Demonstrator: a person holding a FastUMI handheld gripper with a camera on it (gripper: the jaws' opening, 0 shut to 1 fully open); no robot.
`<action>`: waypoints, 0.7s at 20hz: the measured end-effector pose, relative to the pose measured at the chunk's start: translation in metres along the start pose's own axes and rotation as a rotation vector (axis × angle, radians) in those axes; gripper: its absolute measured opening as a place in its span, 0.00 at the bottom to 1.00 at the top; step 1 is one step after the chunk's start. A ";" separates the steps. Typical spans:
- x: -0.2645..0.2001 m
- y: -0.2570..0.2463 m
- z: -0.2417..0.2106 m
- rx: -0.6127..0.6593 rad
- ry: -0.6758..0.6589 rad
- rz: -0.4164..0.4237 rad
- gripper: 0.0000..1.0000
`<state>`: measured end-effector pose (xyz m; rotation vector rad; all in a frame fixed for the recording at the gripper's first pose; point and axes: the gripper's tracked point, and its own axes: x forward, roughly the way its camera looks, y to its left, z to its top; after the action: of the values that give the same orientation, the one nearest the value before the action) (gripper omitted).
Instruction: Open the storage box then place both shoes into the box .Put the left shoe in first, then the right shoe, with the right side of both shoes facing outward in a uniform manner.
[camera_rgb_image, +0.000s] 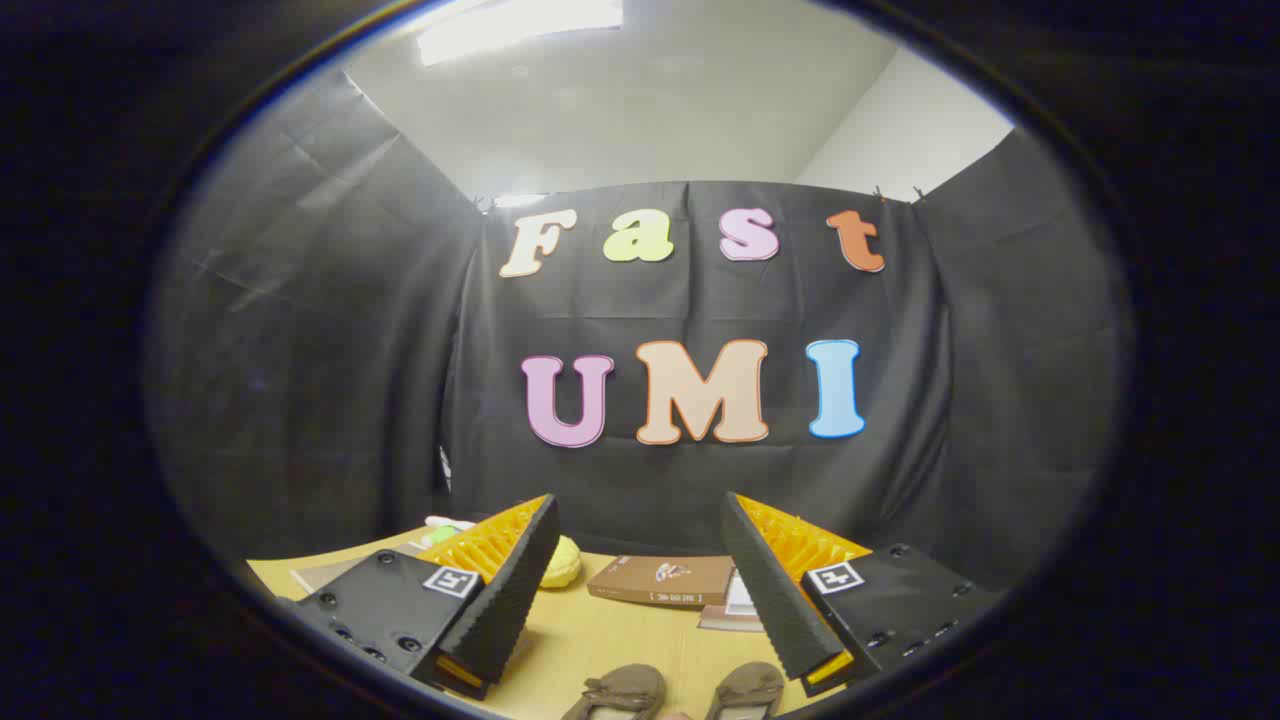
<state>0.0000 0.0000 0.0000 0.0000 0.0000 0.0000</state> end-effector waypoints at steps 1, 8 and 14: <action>0.002 0.000 0.000 0.002 0.002 0.003 1.00; 0.011 0.001 0.000 0.025 0.013 0.009 1.00; 0.008 -0.005 -0.004 -0.004 0.010 -0.006 1.00</action>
<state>0.0076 -0.0053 -0.0044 -0.0044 0.0096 -0.0064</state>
